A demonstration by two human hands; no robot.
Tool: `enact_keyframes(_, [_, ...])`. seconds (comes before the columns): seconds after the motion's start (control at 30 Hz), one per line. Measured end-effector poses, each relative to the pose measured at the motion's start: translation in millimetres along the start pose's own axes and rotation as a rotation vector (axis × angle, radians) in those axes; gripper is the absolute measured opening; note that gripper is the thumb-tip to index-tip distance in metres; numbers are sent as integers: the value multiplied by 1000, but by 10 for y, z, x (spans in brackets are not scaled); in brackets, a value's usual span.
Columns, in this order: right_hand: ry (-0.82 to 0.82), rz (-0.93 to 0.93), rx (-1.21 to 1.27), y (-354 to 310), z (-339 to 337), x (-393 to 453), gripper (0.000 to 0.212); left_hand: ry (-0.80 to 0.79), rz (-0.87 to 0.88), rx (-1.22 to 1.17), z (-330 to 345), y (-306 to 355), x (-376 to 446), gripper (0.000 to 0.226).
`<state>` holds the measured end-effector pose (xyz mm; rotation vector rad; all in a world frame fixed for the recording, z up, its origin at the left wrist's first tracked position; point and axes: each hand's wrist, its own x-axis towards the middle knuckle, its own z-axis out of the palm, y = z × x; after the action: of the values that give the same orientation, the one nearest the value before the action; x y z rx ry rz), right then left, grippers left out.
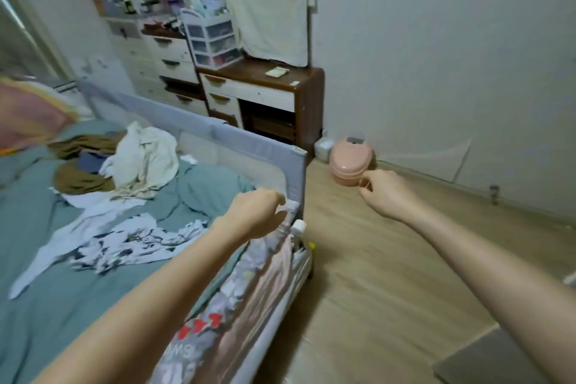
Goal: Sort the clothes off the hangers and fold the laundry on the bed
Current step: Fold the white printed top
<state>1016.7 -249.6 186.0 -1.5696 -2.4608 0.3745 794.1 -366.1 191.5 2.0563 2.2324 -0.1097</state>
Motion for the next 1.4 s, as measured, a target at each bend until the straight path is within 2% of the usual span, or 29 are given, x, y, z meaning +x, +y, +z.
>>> enact_keyframes(0.1, [-103,-91,0,-673,540,546,15,-92,-182,16,260,-1012,-13,36])
enact_keyframes(0.27, [-311,-224,-43,-1419,1423,1409,15,-227,-451,-60,737,-2223,65,40])
enact_keyframes(0.47, [-563,-470,-106,-2362,2352,2660,17,-309,-776,-230,1266,-3078,134,41])
enact_keyframes(0.67, [-663,-652,-170,-3452,2916,3361,22,-362,-1047,-357,1525,-3693,-55,45])
enact_keyframes(0.87, [-690,-786,-205,-4363,3499,3543,14,-327,-1143,-412,1716,-4332,-80,41])
enact_keyframes(1.1, [-711,-776,-263,-4814,4201,3602,22,-265,-1138,-541,2357,-4990,127,40])
enact_keyframes(1.27, [-927,-700,-226,-4717,4915,3514,26,-180,-1163,-556,2984,-5218,370,51])
enact_keyframes(1.4, [-1091,-587,-129,-4561,5372,3288,38,-204,-1333,-512,3497,-5214,348,74])
